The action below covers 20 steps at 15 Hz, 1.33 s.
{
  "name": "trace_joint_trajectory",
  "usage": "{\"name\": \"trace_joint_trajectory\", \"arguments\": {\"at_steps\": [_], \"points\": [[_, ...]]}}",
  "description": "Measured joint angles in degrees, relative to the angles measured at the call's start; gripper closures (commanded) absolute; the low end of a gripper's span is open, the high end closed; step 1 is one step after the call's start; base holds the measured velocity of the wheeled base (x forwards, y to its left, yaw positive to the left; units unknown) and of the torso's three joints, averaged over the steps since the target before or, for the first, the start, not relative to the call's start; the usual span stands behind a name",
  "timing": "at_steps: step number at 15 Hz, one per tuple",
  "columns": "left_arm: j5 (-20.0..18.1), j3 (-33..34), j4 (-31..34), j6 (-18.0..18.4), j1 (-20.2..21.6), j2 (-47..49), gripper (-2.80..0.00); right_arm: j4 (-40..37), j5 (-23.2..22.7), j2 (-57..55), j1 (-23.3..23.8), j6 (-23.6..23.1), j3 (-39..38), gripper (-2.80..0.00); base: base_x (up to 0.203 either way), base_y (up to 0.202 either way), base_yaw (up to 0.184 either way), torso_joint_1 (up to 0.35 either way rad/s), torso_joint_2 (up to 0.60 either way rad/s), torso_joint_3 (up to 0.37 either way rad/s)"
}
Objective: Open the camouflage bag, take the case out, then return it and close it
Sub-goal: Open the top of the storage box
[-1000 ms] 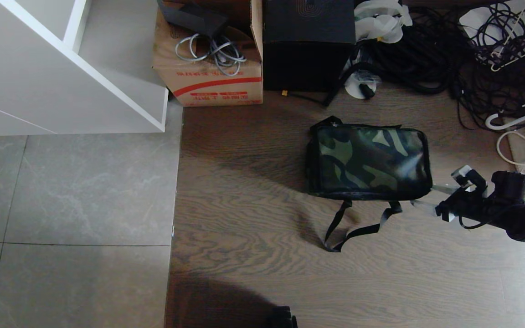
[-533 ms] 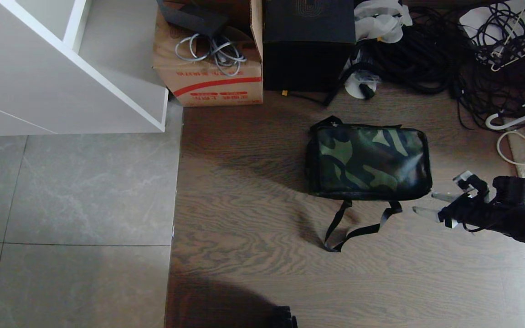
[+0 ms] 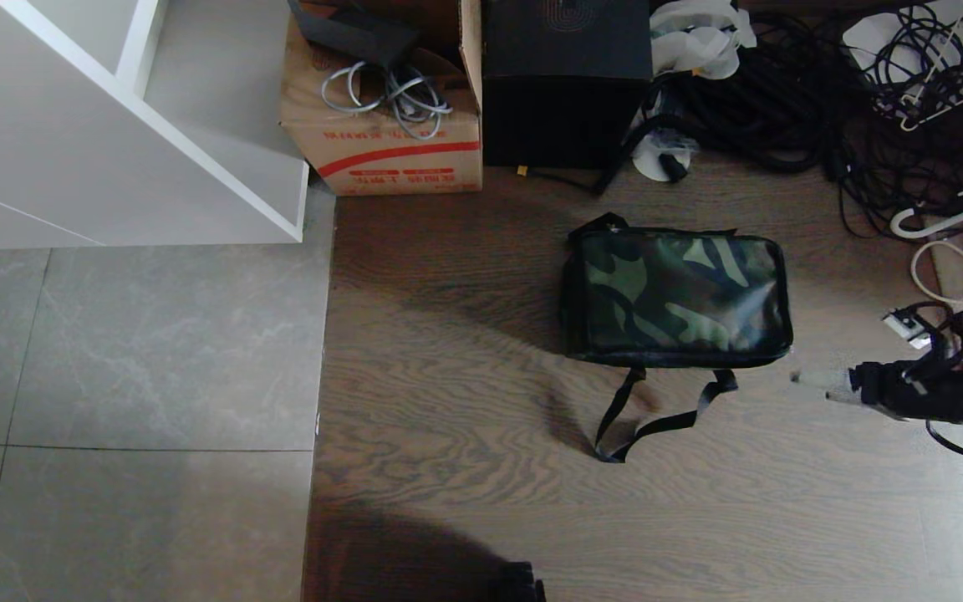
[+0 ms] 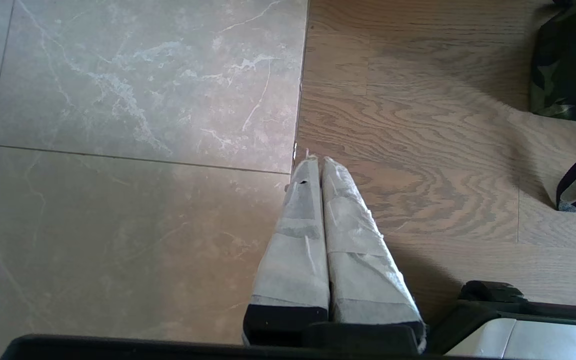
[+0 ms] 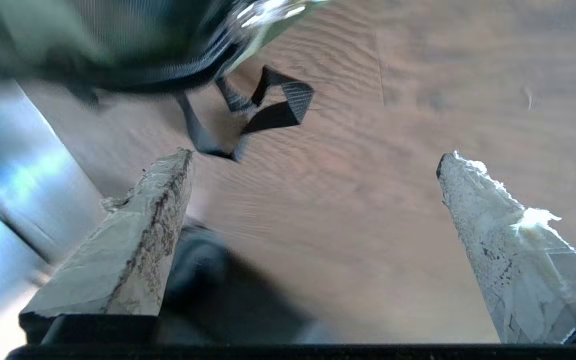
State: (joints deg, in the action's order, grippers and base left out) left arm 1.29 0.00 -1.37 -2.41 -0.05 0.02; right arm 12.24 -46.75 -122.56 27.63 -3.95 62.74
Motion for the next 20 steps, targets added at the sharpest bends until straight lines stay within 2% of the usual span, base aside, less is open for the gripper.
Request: {"name": "trace_joint_trajectory", "arguments": {"at_steps": [2, 4, 7, 12, 15, 18, 20], "points": [[0.0, 0.0, 0.0, 0.0, 0.0, 0.0, 0.00, -1.4, 4.5, 1.7, 0.5, 7.9, 0.7, -2.80, 0.000, 0.000, 0.000, 0.000, 0.00, 0.000], [0.0, 0.0, 0.0, 0.0, 0.0, 0.0, 0.00, -2.7, 11.3, 2.3, 0.7, 14.5, 2.3, -2.80, 0.000, 0.000, 0.000, 0.000, 0.00, 0.000], [0.0, 0.0, 0.0, 0.0, 0.0, 0.0, 0.00, -8.4, 22.8, 1.6, 0.1, 21.4, 7.0, -2.80, 0.000, 0.000, 0.000, 0.000, 0.00, 0.000], [0.0, 0.0, 0.0, 0.0, 0.0, 0.0, 0.00, -14.1, 36.9, 0.3, -6.1, 40.6, 13.5, -2.80, 0.000, 0.000, 0.000, 0.000, 0.00, 0.000], [0.0, 0.0, 0.0, 0.0, 0.0, 0.0, 0.00, -16.0, 42.5, -1.2, -9.7, 50.9, 17.6, -2.80, 0.000, 0.000, 0.000, 0.000, 0.00, 0.000], [0.0, 0.0, 0.0, 0.0, 0.0, 0.0, 0.00, -16.3, 44.1, -2.7, -11.6, 56.7, 21.2, -2.80, 0.000, 0.000, 0.000, 0.000, 0.00, 0.000], [0.0, 0.0, 0.0, 0.0, 0.0, 0.0, 0.00, -15.5, 43.9, -3.3, -11.8, 57.7, 22.0, -2.80, 0.000, 0.000, 0.000, 0.000, 0.00, 0.000]]}}
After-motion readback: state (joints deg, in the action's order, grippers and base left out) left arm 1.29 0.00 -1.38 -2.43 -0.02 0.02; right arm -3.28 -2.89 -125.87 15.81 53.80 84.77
